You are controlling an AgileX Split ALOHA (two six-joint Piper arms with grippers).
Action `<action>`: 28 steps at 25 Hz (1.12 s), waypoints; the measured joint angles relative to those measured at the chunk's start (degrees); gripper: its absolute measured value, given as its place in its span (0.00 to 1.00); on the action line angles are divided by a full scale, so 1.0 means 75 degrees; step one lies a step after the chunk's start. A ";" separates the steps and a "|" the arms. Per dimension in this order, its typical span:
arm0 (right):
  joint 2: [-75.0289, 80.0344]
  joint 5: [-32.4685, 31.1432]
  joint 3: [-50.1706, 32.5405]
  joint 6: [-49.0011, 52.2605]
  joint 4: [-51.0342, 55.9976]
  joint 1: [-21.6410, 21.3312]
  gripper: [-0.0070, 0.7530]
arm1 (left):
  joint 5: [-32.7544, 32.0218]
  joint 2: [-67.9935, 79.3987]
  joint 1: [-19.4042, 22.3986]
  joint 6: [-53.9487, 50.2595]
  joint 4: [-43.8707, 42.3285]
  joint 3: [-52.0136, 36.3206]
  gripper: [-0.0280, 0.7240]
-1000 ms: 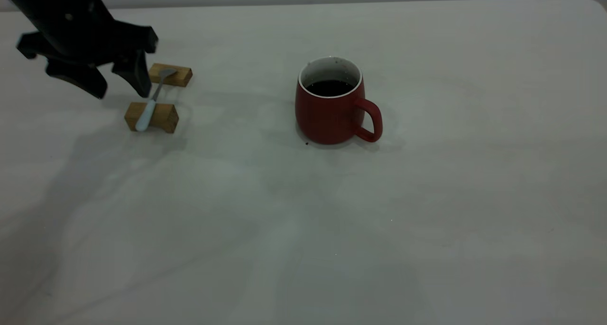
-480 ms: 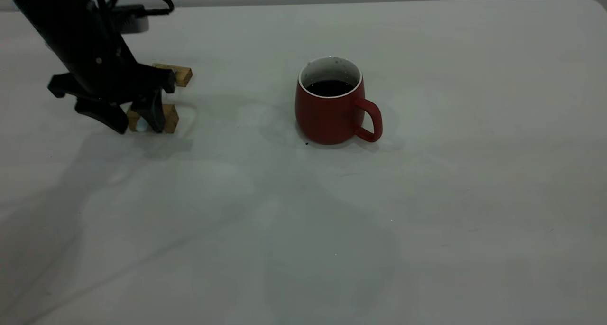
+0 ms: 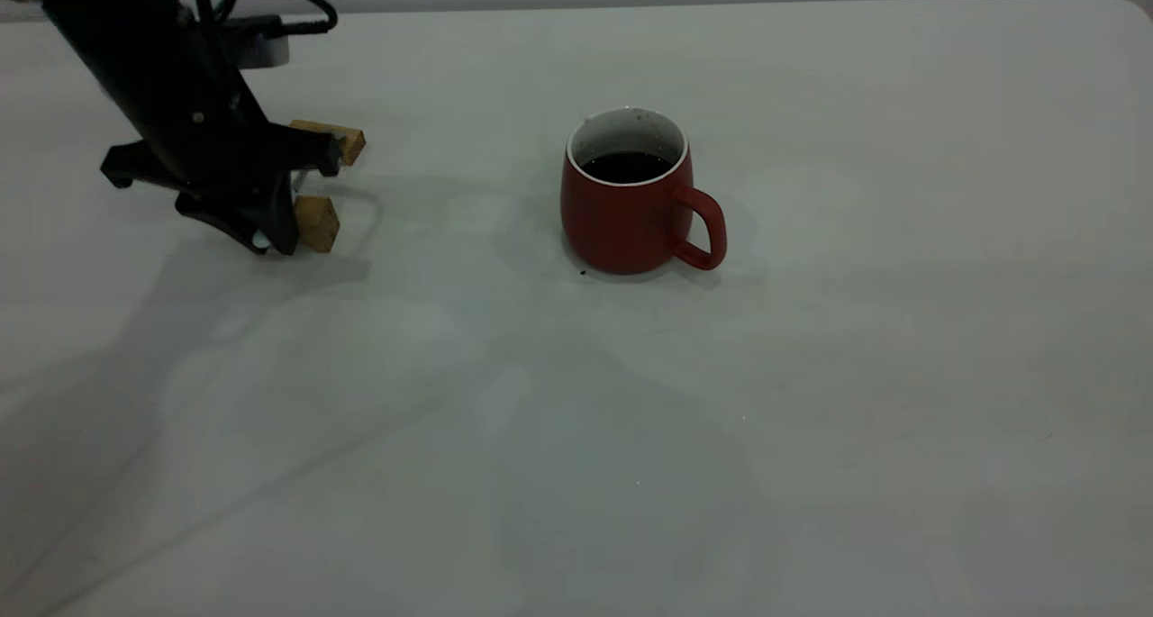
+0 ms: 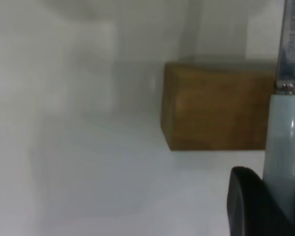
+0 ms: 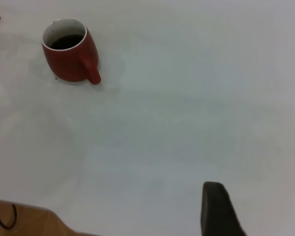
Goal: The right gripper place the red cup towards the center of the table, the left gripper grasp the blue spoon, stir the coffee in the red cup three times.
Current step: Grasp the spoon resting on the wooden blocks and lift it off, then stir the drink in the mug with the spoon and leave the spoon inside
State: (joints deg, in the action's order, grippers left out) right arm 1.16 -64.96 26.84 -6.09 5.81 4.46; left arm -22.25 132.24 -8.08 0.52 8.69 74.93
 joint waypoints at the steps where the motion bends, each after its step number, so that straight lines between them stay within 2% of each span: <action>1: 0.0000 0.0000 0.0000 0.0000 0.0000 0.0000 0.59 | -0.0412 -0.0122 0.0000 -0.0069 0.0063 0.0161 0.26; 5: 0.0000 0.0000 0.0000 0.0000 0.0000 0.0000 0.59 | -0.2228 -0.0865 0.0000 -0.0982 0.1307 0.1099 0.26; 9: 0.0000 0.0000 0.0000 0.0000 0.0000 0.0000 0.59 | -0.4148 -0.1198 0.0000 -0.2875 0.3864 0.1716 0.26; 15: 0.0000 0.0000 0.0000 0.0000 0.0000 0.0000 0.59 | -0.5763 -0.1198 -0.0025 -0.5537 0.8013 0.1874 0.26; 17: 0.0000 0.0000 0.0000 0.0000 0.0000 0.0000 0.59 | -0.5925 -0.1198 -0.0100 -0.6108 0.8856 0.1876 0.26; 22: 0.0000 0.0000 0.0000 0.0000 0.0006 0.0000 0.59 | -0.5820 -0.0887 -0.0387 -0.7649 0.9404 0.1876 0.26; 28: 0.0000 0.0000 0.0000 0.0000 0.0006 0.0000 0.59 | -0.5185 -0.0161 -0.0667 -0.7541 0.9833 0.1876 0.26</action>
State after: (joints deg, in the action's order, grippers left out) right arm 1.16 -64.96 26.84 -6.09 5.85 4.46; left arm -61.14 131.03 -13.08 -56.04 82.44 89.00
